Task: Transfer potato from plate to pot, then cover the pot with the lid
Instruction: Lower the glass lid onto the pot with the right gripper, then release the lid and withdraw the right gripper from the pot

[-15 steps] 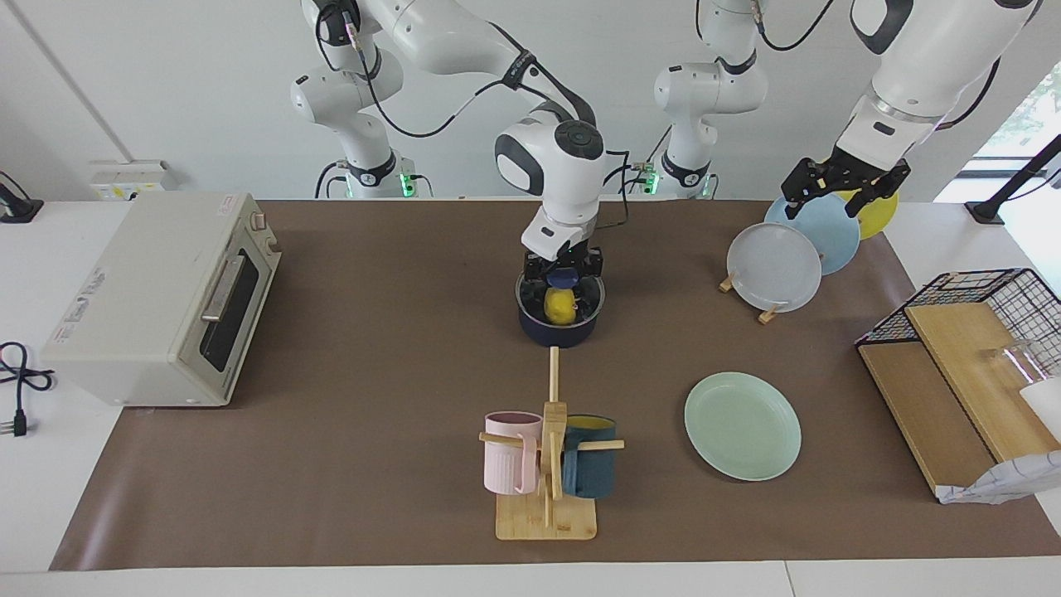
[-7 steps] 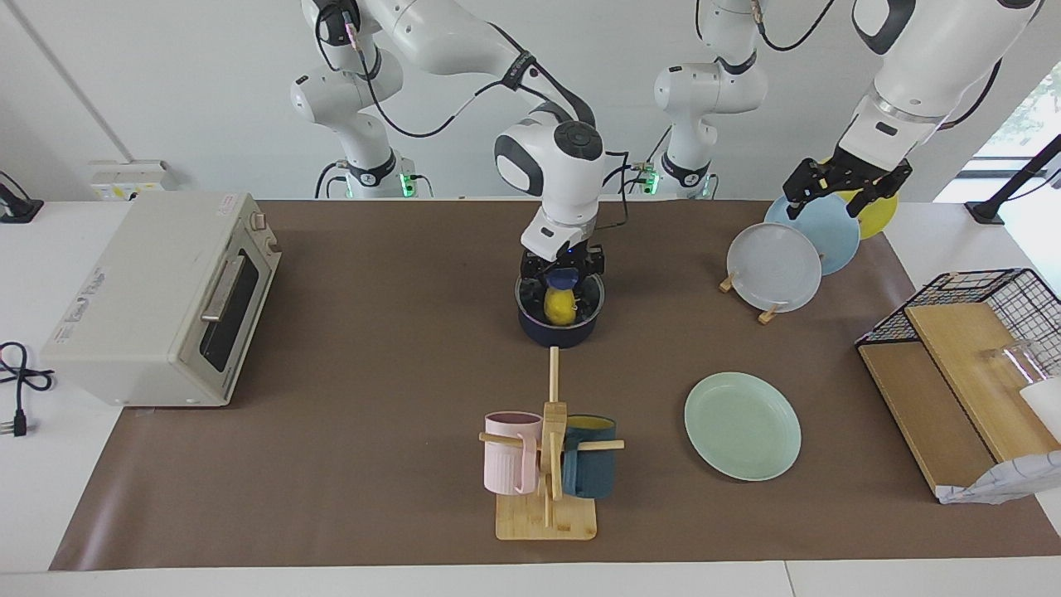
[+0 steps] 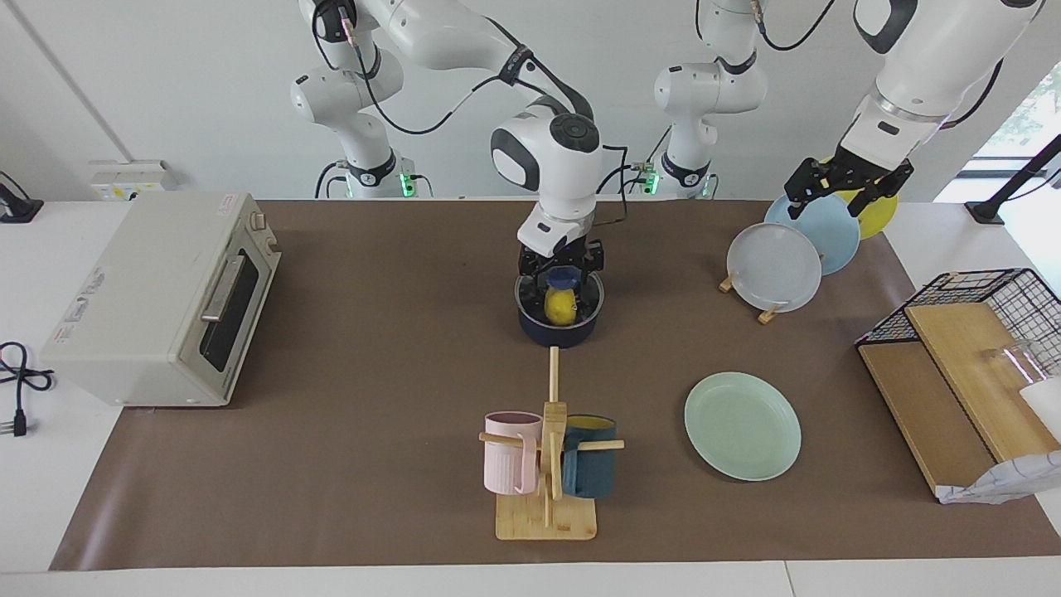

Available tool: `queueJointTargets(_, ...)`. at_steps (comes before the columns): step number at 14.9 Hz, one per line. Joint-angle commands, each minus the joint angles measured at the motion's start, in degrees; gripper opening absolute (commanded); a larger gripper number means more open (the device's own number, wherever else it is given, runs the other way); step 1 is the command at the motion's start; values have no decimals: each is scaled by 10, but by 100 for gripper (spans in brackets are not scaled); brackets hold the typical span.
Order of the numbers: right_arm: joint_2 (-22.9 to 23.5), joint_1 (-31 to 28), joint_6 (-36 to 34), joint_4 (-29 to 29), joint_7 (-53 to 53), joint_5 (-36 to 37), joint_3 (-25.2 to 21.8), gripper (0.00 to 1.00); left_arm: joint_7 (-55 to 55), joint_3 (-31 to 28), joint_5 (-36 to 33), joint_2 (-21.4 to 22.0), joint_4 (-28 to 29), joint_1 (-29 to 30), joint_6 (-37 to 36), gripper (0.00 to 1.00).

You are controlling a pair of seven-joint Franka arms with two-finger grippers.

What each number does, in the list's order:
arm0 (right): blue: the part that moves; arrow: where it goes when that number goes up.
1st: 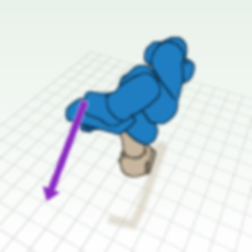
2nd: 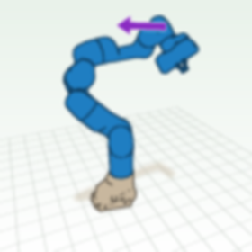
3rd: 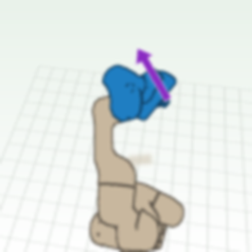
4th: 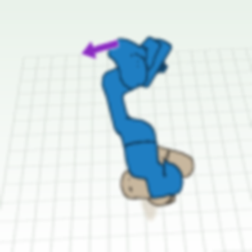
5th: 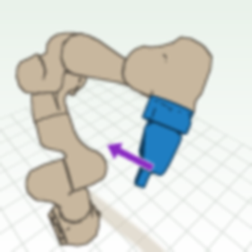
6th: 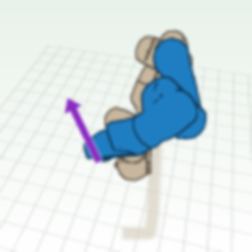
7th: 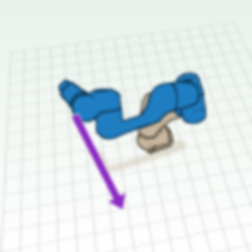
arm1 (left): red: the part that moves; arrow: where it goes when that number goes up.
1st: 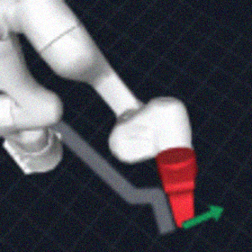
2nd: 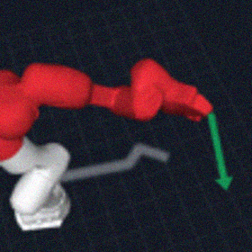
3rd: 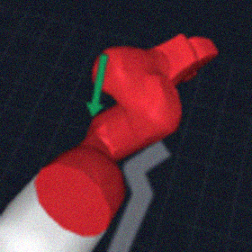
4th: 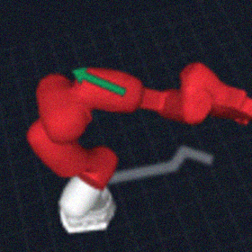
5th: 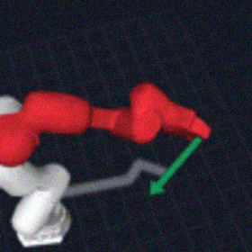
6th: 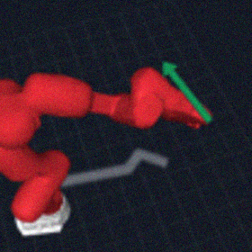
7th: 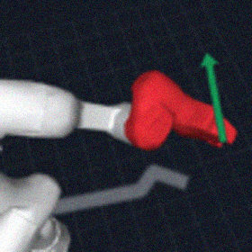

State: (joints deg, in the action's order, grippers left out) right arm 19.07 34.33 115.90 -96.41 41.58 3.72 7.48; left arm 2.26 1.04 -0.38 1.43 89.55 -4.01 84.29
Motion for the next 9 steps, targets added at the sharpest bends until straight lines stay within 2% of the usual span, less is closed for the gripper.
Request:
queueJointTargets(1,-60,-58,-68,8,-33,2,4,100,6,12,8,9,6,16,1,100)
queueJointTargets(3,-93,-100,-128,27,-86,-1,4,100,6,43,8,8,6,44,1,100)
queueJointTargets(6,-133,-182,-211,46,-185,-23,3,100,4,43,8,8,7,44,1,100)
queueJointTargets(9,-168,-251,-261,46,-263,-34,2,100,3,42,8,9,7,41,2,100)
